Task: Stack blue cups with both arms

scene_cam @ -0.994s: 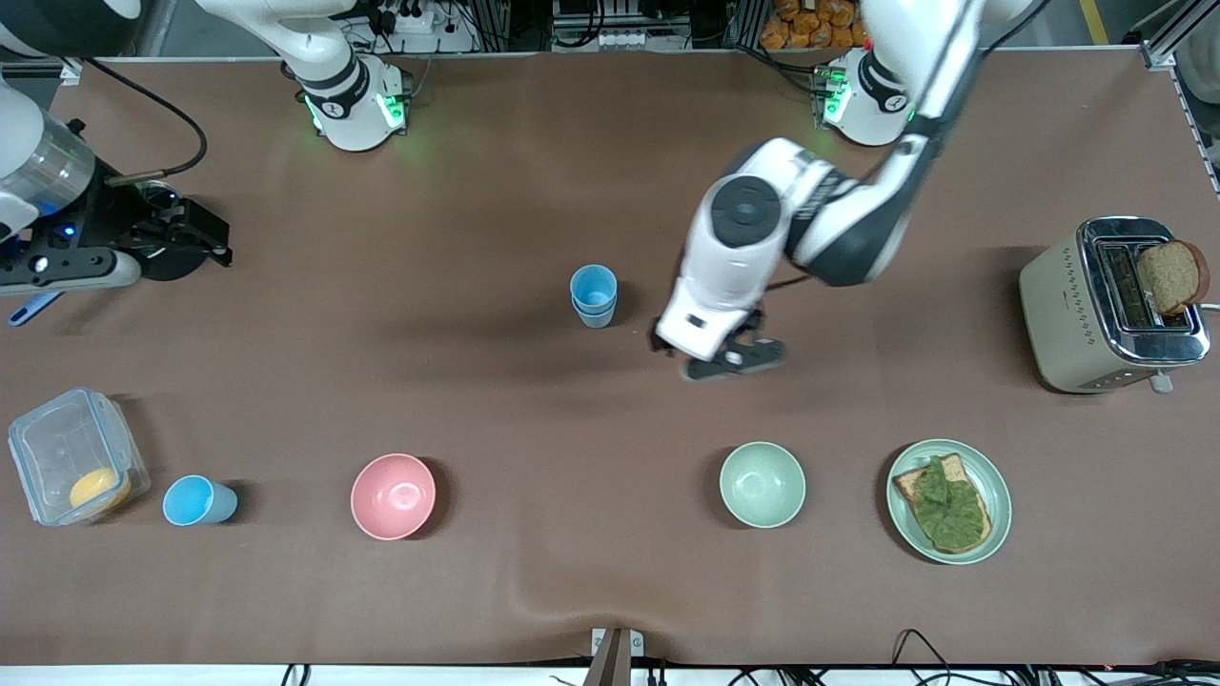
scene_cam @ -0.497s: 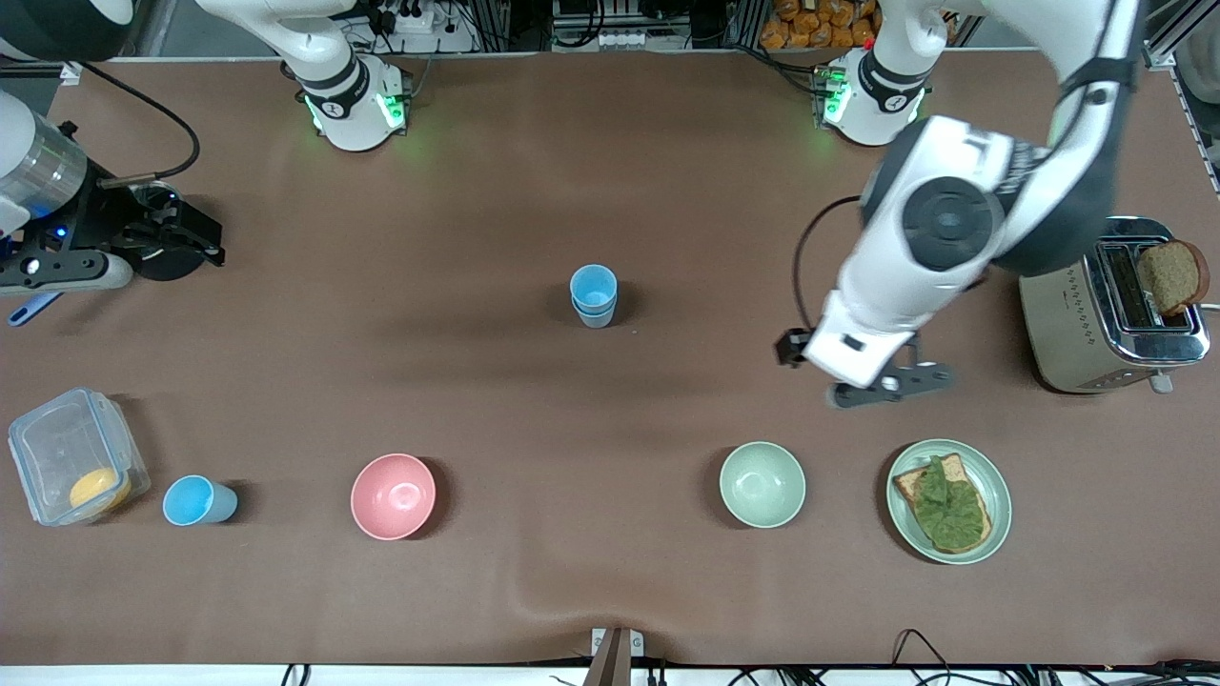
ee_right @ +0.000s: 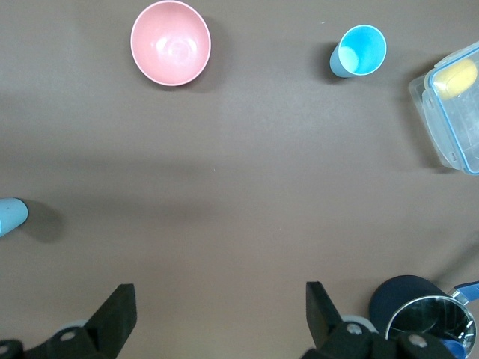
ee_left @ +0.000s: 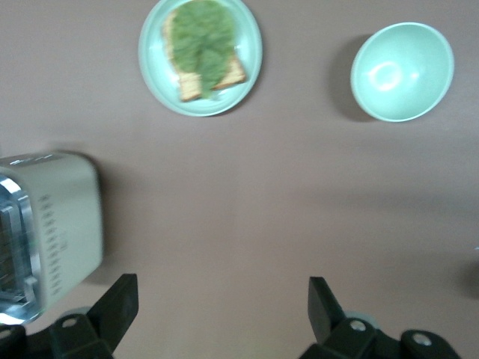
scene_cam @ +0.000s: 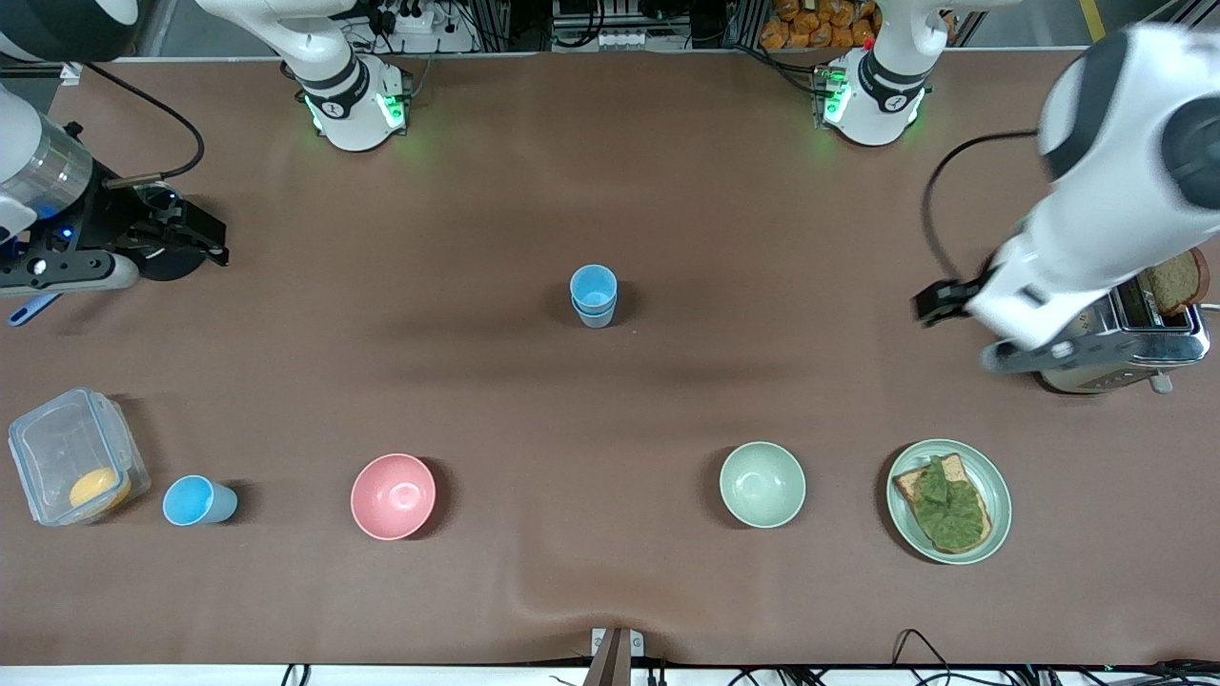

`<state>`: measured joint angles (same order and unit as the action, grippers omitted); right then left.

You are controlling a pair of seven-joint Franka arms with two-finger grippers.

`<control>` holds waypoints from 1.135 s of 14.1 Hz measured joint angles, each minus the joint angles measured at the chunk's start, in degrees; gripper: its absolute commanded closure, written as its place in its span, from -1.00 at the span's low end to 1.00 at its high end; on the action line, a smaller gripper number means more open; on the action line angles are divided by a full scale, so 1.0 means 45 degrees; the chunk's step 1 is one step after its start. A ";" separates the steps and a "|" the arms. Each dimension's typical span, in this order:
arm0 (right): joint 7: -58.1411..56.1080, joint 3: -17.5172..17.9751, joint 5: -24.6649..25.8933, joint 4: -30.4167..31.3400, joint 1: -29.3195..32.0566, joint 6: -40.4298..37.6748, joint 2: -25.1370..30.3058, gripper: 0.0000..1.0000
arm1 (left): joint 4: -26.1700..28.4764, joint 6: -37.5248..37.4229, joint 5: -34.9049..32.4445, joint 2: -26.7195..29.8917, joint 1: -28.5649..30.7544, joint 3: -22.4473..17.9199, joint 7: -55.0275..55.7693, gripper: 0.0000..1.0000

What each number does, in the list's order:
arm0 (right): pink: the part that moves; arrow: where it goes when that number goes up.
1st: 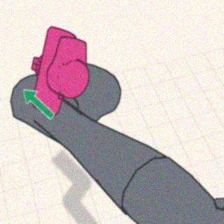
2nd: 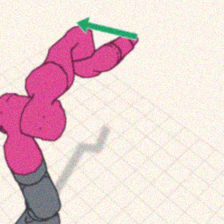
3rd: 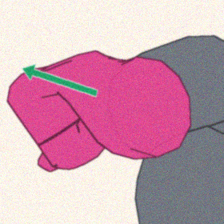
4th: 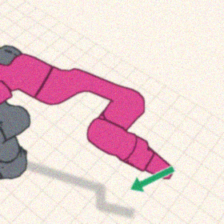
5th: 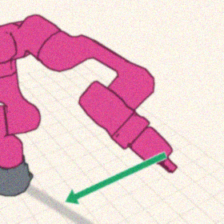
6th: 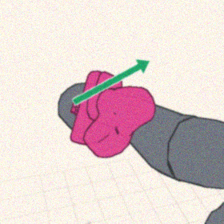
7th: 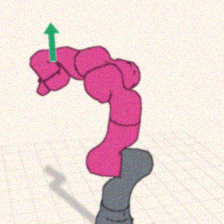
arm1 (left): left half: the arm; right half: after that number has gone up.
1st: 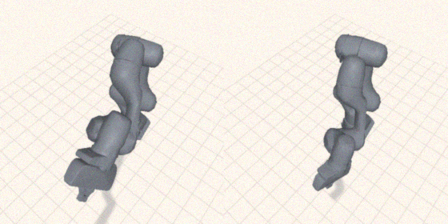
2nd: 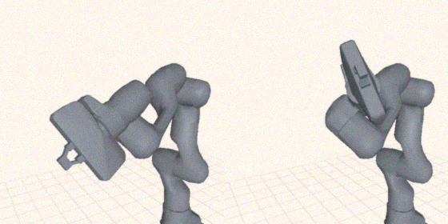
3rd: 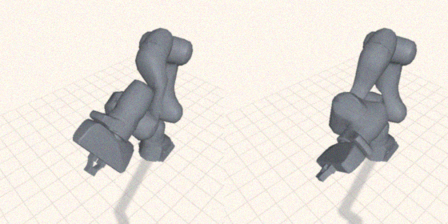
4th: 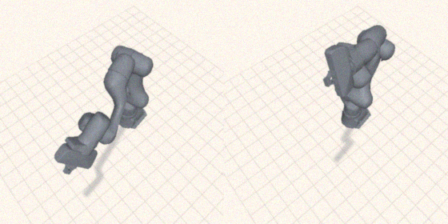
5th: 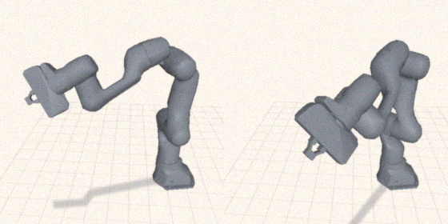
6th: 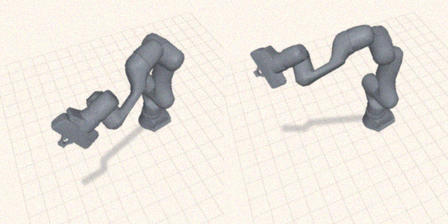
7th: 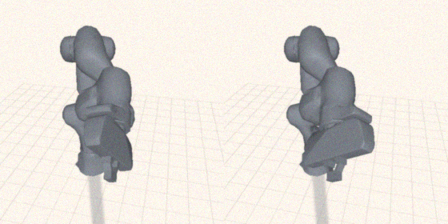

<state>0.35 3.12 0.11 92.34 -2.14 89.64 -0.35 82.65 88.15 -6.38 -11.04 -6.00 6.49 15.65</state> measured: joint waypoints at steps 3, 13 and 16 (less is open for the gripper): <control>0.0000 0.0009 0.0000 0.0001 -0.0003 -0.0071 -0.0003 -1.00 | 0.0498 -0.0354 0.0397 0.1117 -0.0083 -0.0935 -0.0856 -1.00; 0.0000 0.0056 -0.0003 0.0004 -0.0071 -0.0156 -0.0004 -1.00 | 0.0963 -0.0623 0.1241 0.2043 0.0332 -0.1488 -0.2520 -1.00; 0.0000 0.0069 -0.0003 0.0004 -0.0078 -0.0119 -0.0004 -1.00 | 0.0669 -0.0624 0.1261 0.2058 0.0333 -0.1477 -0.2520 -1.00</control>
<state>0.35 3.43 0.10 92.35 -2.49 89.10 -0.36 85.66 85.34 -0.71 -1.78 -4.50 -0.16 4.31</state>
